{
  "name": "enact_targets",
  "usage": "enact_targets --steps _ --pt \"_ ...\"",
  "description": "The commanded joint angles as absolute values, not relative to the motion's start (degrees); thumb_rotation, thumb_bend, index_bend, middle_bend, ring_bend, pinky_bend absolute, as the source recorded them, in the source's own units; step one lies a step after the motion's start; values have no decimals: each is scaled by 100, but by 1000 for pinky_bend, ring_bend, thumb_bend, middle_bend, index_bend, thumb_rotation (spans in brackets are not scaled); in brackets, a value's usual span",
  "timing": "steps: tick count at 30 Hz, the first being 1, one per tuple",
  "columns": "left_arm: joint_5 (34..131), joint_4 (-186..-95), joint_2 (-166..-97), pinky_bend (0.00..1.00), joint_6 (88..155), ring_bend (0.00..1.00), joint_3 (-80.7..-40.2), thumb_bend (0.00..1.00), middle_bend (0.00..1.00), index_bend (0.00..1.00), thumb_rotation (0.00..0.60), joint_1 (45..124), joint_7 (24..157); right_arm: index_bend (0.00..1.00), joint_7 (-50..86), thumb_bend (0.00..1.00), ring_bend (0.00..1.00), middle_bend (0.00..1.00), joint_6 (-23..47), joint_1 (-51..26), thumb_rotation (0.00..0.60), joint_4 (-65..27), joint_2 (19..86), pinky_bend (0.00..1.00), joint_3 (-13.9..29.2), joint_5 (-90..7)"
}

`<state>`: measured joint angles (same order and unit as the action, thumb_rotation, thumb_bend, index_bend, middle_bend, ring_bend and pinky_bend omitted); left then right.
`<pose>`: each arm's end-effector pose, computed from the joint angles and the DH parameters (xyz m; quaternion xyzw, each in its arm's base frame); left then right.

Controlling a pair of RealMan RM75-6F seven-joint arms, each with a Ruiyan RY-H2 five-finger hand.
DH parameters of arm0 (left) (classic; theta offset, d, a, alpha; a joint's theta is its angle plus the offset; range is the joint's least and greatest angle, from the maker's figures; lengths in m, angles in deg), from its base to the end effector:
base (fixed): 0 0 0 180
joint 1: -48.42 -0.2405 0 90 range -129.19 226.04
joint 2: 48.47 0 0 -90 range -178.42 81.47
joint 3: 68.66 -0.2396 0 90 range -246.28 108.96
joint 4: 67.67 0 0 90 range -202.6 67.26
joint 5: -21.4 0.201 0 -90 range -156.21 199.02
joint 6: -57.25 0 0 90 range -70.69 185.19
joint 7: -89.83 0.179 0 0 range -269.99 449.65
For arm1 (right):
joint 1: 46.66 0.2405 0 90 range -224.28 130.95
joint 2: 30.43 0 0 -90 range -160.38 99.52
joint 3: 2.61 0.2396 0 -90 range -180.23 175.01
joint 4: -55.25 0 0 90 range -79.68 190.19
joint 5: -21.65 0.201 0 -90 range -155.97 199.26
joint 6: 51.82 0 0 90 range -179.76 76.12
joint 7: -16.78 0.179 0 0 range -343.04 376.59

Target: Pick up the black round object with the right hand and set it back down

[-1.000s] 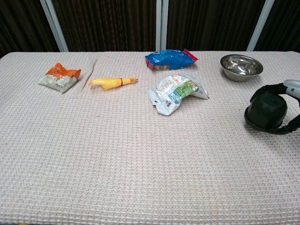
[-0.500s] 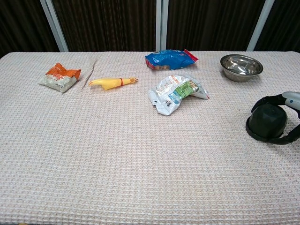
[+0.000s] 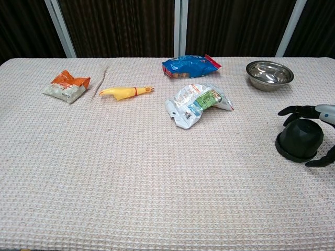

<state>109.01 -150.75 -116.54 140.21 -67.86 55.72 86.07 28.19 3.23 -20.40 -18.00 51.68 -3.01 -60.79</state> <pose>-0.3097 0.2217 0.1406 -0.6257 -0.3818 -0.3754 0.5673 -0.2787 -0.2975 0.0045 0.7067 -0.4912 0.3164 0.3990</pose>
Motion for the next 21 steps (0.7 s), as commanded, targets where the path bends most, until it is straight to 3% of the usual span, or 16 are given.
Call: enact_targets --steps 1,21 --pt "10902 -15075 -11653 127 14025 0 -6786 92 65 146 600 5570 8610 95 2807 0 0 183 363 -2059 600 -1843 5139 0 -286 -6072" --pt "10904 -15110 -11623 128 14037 0 -6771 93 65 146 600 5577 8618 128 2685 35 0 306 620 -2134 600 -1989 5103 0 -184 -6080"
